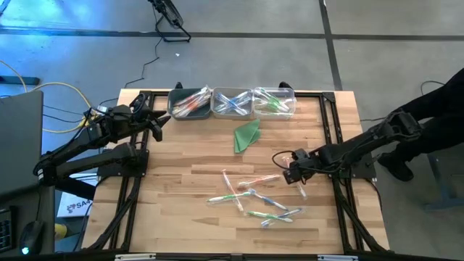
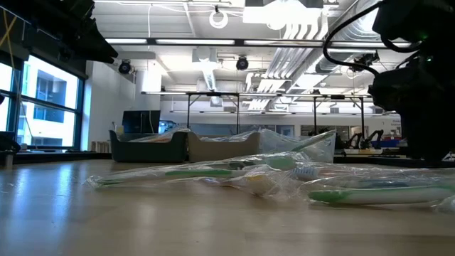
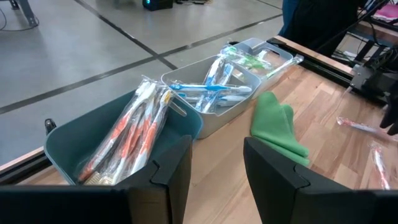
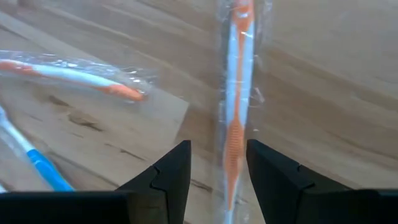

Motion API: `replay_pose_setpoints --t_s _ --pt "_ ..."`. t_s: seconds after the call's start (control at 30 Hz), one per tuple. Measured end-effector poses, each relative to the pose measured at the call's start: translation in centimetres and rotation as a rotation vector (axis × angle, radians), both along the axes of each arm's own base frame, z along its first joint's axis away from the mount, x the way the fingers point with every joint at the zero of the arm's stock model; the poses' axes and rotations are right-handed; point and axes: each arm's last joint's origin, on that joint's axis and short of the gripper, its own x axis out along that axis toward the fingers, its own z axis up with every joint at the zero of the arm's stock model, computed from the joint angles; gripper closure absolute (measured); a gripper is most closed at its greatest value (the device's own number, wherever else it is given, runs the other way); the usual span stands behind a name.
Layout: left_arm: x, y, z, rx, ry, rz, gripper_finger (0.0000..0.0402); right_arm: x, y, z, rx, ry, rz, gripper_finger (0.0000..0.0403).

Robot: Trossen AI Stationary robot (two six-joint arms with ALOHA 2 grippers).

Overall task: Pick & Place Toothbrushes
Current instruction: Put the orange toothbrush into the dark blue bin

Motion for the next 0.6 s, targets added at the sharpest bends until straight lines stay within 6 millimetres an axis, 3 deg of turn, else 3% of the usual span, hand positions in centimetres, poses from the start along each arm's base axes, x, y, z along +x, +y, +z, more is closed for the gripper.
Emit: replay_pose_setpoints --t_s 0.4,0.6 --pt "0.0 0.0 0.0 0.0 0.0 0.0 0.0259 0.6 0.9 -2.5 -0.022 0.144 0.048 0.0254" --pt "0.0 0.0 0.0 0.0 0.0 0.0 0.0259 0.5 1.1 -2.7 -0.045 0.151 0.012 0.0268"
